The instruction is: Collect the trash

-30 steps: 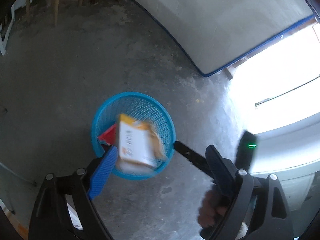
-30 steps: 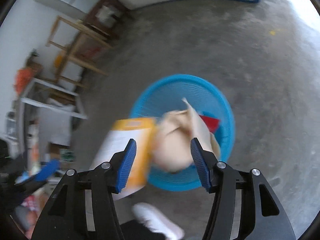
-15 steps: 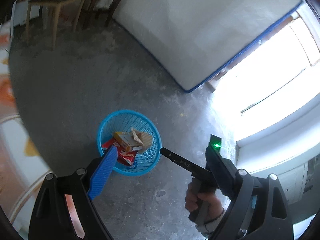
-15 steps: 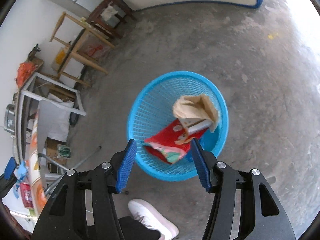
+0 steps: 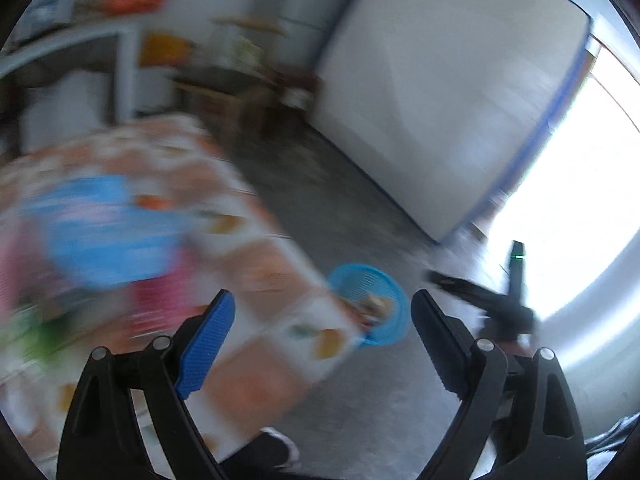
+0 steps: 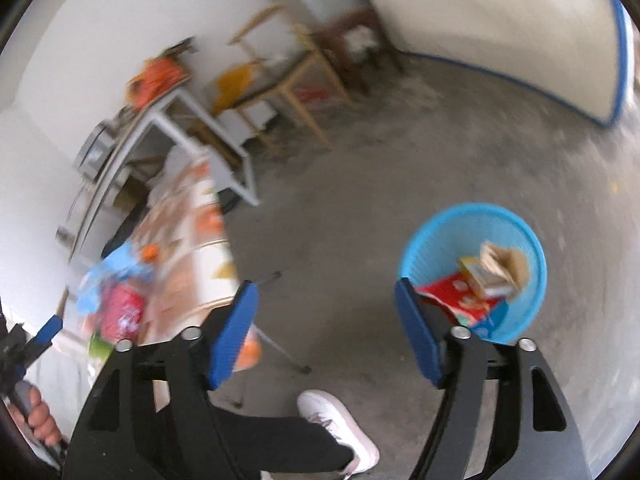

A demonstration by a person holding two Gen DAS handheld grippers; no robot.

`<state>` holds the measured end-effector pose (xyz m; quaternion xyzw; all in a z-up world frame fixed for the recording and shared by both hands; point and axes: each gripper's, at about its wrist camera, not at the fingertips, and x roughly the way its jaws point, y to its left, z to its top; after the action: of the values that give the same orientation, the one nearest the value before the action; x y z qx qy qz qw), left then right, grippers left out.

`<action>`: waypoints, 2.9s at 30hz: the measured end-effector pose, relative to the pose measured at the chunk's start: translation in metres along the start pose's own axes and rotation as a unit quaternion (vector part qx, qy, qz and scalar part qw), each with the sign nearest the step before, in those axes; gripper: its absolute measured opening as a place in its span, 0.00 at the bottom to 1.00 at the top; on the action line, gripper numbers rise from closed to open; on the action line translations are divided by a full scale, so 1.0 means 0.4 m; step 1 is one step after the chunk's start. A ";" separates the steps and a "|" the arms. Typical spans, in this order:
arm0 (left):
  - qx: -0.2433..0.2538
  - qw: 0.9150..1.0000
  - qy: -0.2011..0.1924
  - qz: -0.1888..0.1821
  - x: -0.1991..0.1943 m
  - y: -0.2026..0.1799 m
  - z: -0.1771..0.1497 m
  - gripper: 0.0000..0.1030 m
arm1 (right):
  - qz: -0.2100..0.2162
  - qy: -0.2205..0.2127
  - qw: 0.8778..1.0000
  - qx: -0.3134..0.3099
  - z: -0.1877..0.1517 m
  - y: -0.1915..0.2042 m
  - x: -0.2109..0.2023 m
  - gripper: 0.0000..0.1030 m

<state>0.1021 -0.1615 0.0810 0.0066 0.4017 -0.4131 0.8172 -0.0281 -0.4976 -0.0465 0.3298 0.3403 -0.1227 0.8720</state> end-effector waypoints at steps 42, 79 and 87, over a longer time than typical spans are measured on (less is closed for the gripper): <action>-0.090 0.975 -0.140 0.148 -0.138 0.518 -0.158 0.63 | 0.089 0.201 0.908 -0.356 -0.060 0.947 0.432 0.32; -0.152 0.965 -0.200 0.074 -0.352 0.447 -0.251 0.52 | 0.201 0.194 0.849 -0.449 -0.347 0.871 0.050 0.00; -0.174 0.981 -0.084 0.032 -0.175 0.396 -0.355 0.50 | 0.222 0.202 0.874 -0.383 -0.331 0.808 0.024 0.00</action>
<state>0.0941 0.0384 -0.0197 -0.1572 0.3969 -0.3098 0.8496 0.0528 -0.1670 0.0330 0.0546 0.4475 0.2836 0.8464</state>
